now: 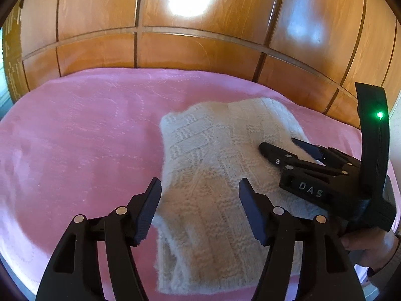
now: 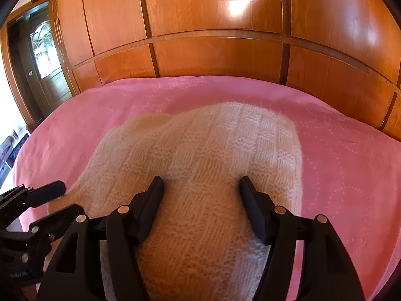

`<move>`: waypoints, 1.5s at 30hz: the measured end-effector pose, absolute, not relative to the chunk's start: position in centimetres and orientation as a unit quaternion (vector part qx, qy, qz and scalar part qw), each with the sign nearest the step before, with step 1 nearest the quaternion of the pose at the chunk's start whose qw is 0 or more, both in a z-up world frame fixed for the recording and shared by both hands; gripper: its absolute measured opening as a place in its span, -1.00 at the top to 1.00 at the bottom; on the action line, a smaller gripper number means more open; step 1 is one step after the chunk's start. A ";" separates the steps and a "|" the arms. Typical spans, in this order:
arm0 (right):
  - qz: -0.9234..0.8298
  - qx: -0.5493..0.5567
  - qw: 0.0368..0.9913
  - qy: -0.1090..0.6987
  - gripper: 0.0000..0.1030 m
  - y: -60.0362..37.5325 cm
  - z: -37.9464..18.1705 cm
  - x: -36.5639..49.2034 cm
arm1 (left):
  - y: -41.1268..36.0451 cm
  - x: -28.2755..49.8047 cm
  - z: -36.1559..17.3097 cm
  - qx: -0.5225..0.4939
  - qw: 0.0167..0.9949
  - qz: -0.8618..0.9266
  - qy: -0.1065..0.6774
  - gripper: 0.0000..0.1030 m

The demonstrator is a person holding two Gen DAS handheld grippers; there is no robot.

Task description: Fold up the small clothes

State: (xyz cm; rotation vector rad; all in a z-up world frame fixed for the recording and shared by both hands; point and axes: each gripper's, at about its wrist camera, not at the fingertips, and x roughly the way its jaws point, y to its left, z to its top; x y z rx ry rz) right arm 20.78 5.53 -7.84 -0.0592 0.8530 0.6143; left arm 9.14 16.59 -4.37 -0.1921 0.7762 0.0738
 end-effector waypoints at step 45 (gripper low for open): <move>0.395 0.243 0.720 0.516 -0.95 -2.6 -11.7 22.2 | 23.2 11.3 -10.1 -0.275 0.858 -0.081 0.427 -0.40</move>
